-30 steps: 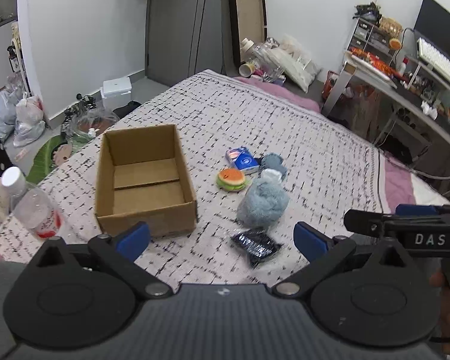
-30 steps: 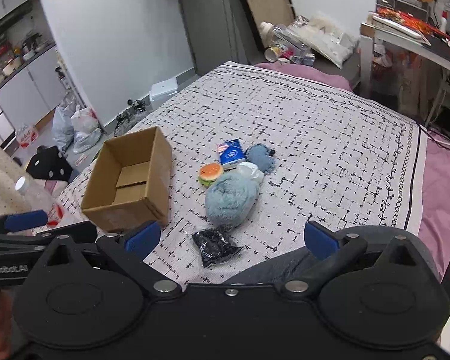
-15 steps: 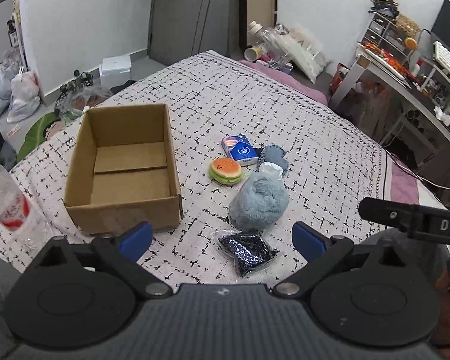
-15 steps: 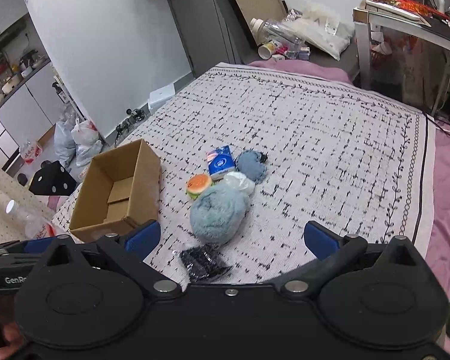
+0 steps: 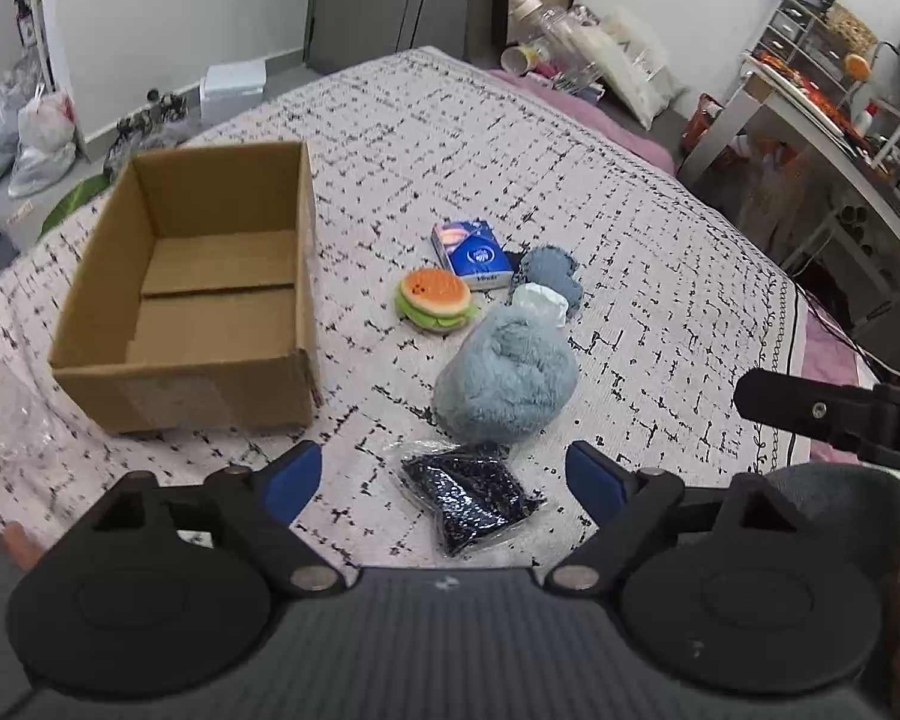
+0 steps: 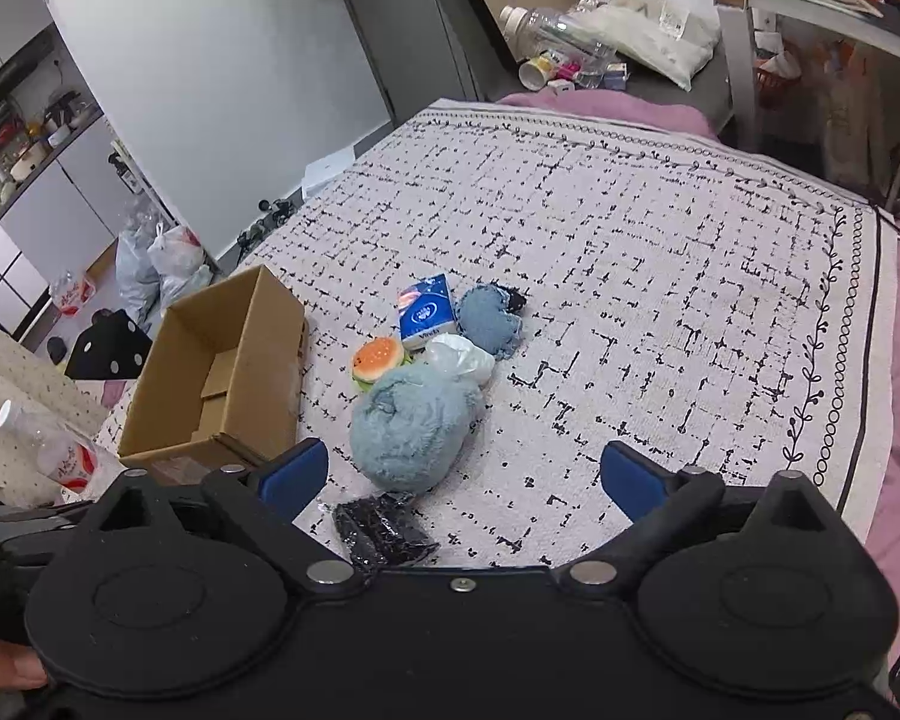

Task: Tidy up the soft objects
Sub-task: 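Lower the left gripper onto the clear bag of black beads and close it, then grasp the white plastic bag with the right gripper while the left gripper lifts the bead bag, then carry the bead bag and white bag toward the cardboard box with both grippers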

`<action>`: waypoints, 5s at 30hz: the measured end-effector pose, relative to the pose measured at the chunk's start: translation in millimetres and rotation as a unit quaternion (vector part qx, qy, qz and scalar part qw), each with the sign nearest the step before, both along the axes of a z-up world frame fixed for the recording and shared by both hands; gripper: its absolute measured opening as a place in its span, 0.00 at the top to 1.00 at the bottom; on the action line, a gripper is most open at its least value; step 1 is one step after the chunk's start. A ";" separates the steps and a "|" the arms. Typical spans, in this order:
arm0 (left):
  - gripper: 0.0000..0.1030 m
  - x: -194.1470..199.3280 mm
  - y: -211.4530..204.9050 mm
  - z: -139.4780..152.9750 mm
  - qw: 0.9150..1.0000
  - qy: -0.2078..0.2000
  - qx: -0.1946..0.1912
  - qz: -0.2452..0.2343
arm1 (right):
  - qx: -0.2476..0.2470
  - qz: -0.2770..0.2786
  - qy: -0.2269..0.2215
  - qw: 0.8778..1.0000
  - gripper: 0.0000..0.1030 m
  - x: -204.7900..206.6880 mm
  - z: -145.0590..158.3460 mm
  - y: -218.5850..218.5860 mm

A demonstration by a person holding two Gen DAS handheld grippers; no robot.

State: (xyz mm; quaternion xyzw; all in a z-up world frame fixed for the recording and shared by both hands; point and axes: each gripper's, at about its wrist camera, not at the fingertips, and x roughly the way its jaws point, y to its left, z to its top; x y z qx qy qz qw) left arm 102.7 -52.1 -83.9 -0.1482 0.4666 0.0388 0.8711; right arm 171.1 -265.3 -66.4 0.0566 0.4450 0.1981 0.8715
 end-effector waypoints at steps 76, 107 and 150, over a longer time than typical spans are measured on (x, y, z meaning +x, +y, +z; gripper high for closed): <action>0.67 73.9 1.2 -88.2 0.984 0.113 -0.001 0.135 | 0.162 -0.033 0.172 0.971 0.82 169.6 -135.0 18.8; 0.67 76.2 15.5 -81.0 0.985 0.078 -0.031 0.153 | 0.133 -0.056 0.206 0.968 0.34 161.9 -138.7 15.5; 0.67 42.9 9.0 -21.1 0.995 0.009 -0.028 0.094 | 0.139 -0.105 0.062 0.983 0.62 73.1 -44.4 -6.5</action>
